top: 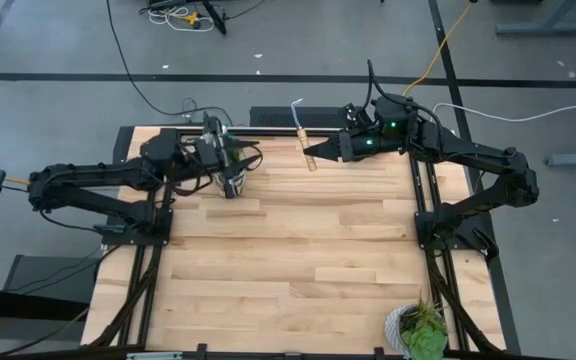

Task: Pick & Place Garden tools in Gardening bag
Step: Put the brown hand rake into the gardening bag

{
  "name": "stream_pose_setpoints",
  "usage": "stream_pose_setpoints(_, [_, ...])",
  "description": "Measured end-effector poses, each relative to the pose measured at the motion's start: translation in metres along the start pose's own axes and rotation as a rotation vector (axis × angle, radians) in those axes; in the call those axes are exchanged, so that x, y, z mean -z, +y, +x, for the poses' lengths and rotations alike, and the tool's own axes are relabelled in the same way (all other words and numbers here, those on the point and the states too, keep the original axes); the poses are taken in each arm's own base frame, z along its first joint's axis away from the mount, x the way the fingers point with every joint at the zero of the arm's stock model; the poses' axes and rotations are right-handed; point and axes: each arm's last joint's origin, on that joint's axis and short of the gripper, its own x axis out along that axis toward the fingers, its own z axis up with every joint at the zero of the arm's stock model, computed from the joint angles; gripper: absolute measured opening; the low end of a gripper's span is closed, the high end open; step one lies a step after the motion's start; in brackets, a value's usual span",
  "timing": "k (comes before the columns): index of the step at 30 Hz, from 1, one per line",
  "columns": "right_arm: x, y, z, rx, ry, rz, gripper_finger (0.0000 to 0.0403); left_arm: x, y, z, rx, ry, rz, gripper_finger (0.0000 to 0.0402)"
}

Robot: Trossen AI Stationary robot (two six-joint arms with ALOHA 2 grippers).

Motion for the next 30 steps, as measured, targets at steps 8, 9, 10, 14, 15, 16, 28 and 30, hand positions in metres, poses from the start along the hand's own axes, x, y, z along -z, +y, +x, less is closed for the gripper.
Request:
stream_pose_setpoints(8, [0.0, 0.0, 0.0, -0.002, -0.001, -0.004, 0.005, -0.024, 0.008, 0.037, 0.04, 0.143, 0.052, 0.0131])
stream_pose_setpoints(9, [0.0, 0.0, 0.0, -0.003, -0.002, -0.003, 0.005, -0.027, 0.009, 0.04, 0.045, 0.159, 0.056, 0.0131])
stream_pose_setpoints(10, [0.0, 0.0, 0.0, -0.003, -0.002, -0.002, 0.005, -0.029, 0.01, 0.043, 0.05, 0.179, 0.067, 0.0131])
stream_pose_setpoints(14, [0.0, 0.001, 0.0, -0.007, -0.003, 0.016, 0.005, -0.035, 0.011, 0.056, 0.07, 0.224, 0.108, 0.0131])
stream_pose_setpoints(15, [0.0, 0.001, 0.0, -0.007, -0.002, 0.02, 0.005, -0.036, 0.011, 0.059, 0.072, 0.227, 0.108, 0.0131])
stream_pose_setpoints(16, [0.0, 0.001, 0.0, -0.007, -0.002, 0.025, 0.005, -0.037, 0.012, 0.06, 0.07, 0.224, 0.108, 0.0131])
stream_pose_setpoints(28, [-0.004, 0.0, -0.001, -0.012, -0.014, 0.085, 0.005, -0.043, 0.014, 0.065, 0.057, 0.214, 0.144, 0.0131])
stream_pose_setpoints(30, [-0.003, 0.0, -0.001, -0.014, -0.01, 0.082, 0.005, -0.043, 0.014, 0.065, 0.048, 0.218, 0.142, 0.0131])
